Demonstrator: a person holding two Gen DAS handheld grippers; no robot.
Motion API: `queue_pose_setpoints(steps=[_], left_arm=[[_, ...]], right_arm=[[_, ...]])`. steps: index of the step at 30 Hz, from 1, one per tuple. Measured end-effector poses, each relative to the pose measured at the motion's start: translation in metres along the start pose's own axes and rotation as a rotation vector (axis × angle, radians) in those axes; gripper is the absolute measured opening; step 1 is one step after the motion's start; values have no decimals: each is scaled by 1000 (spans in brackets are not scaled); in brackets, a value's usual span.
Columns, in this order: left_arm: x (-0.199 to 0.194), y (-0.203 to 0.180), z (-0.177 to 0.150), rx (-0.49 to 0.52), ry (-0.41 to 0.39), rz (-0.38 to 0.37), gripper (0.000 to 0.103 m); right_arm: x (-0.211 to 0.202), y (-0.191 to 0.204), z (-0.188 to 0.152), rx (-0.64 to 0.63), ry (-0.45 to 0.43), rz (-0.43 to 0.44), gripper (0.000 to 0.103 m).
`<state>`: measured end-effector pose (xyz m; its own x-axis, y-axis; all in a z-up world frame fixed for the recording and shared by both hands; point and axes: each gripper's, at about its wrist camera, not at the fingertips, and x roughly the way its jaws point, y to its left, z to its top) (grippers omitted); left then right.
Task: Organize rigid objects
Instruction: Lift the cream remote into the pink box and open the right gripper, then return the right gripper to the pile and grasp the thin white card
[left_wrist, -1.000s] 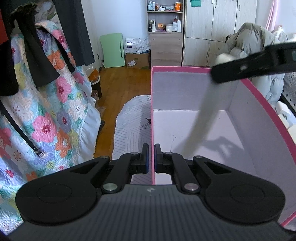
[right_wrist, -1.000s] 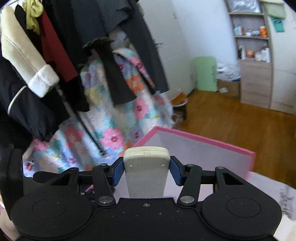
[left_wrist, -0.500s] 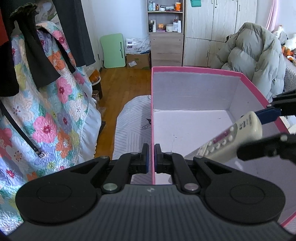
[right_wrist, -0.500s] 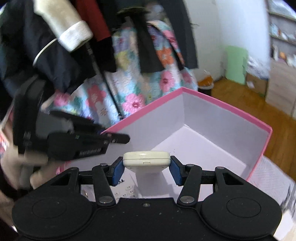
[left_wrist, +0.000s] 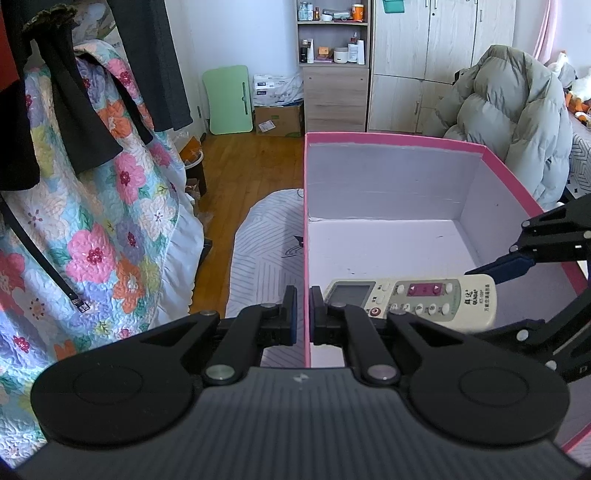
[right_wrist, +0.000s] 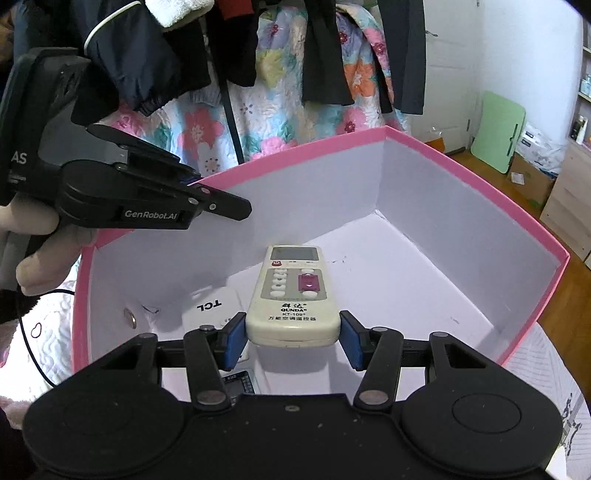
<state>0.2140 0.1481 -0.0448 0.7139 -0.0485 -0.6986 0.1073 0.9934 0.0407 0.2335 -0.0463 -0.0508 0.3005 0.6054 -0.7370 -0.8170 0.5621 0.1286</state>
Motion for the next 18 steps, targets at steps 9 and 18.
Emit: queue_pose_setpoints(steps=[9, 18], left_arm=[[0, 1, 1, -9, 2, -3, 7], [2, 0, 1, 1, 4, 7, 7]], right_arm=[[-14, 1, -1, -64, -23, 3, 67], [-107, -16, -37, 211, -243, -143, 68]])
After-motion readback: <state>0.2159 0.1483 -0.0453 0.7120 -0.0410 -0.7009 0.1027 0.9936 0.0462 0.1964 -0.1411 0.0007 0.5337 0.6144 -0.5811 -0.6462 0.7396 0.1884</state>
